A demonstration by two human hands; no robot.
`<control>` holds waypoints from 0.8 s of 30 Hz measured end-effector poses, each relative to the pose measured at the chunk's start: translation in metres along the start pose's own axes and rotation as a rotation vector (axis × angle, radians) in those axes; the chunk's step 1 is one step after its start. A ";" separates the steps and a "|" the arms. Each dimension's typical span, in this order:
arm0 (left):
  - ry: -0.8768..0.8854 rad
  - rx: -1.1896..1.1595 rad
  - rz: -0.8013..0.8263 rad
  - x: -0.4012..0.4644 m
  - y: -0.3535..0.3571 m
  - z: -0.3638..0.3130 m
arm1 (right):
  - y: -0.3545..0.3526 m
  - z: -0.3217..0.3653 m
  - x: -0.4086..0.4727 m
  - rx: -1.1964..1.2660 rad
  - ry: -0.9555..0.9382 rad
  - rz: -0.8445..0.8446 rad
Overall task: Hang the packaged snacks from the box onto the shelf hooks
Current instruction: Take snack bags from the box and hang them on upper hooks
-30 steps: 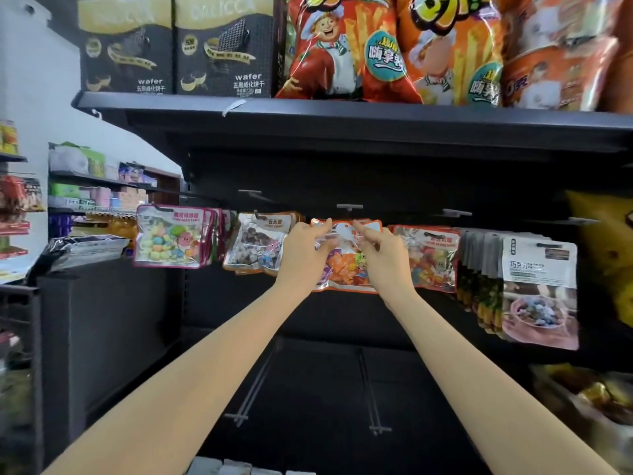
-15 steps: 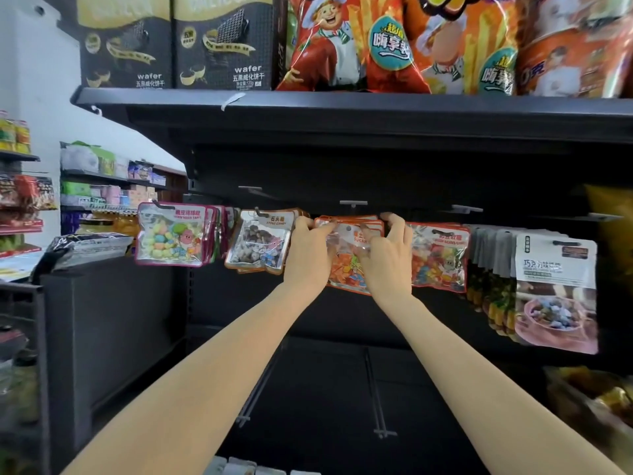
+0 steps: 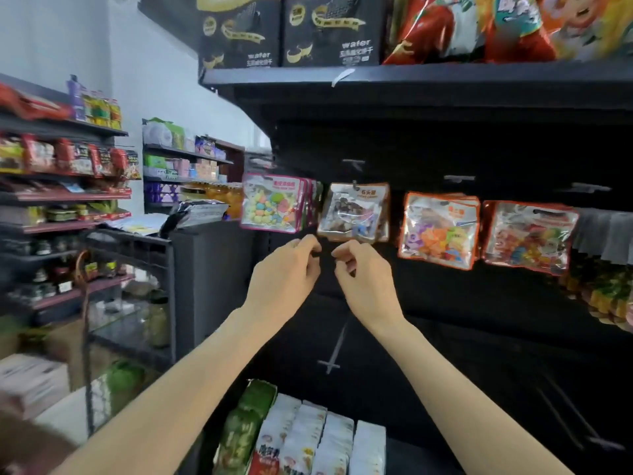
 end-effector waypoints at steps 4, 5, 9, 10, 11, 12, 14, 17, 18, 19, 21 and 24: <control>-0.201 0.148 0.159 -0.075 -0.034 0.101 | 0.106 0.050 -0.037 0.108 0.013 0.222; -0.255 0.163 0.199 -0.096 -0.043 0.126 | 0.136 0.061 -0.049 0.143 0.027 0.294; -0.537 0.120 0.257 -0.192 -0.073 0.231 | 0.259 0.110 -0.106 0.230 0.073 0.634; -0.614 0.106 0.261 -0.218 -0.078 0.254 | 0.288 0.121 -0.122 0.238 0.077 0.709; -0.709 0.100 0.272 -0.245 -0.083 0.276 | 0.316 0.131 -0.137 0.241 0.079 0.780; -0.796 0.097 0.269 -0.272 -0.090 0.297 | 0.343 0.141 -0.151 0.246 0.075 0.841; -0.938 0.087 0.259 -0.317 -0.099 0.330 | 0.387 0.155 -0.174 0.263 0.071 0.932; -1.149 0.139 0.314 -0.379 -0.112 0.381 | 0.462 0.175 -0.211 0.235 0.030 1.089; -1.202 0.173 0.339 -0.394 -0.116 0.397 | 0.486 0.178 -0.223 0.212 0.003 1.142; -1.248 0.200 0.366 -0.408 -0.116 0.411 | 0.508 0.181 -0.233 0.188 -0.022 1.192; -1.338 0.222 0.418 -0.433 -0.112 0.437 | 0.548 0.185 -0.248 0.149 -0.084 1.269; -1.435 0.240 0.511 -0.459 -0.092 0.470 | 0.600 0.185 -0.267 0.118 -0.144 1.367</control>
Point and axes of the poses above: each hand's wrist, its own x-axis towards the middle knuckle, its own y-axis out of the palm, z = x × y, the point moved 10 cm from there along x, towards the middle knuckle, and after that the axes turned 4 degrees about y, right-handed, at the moved point
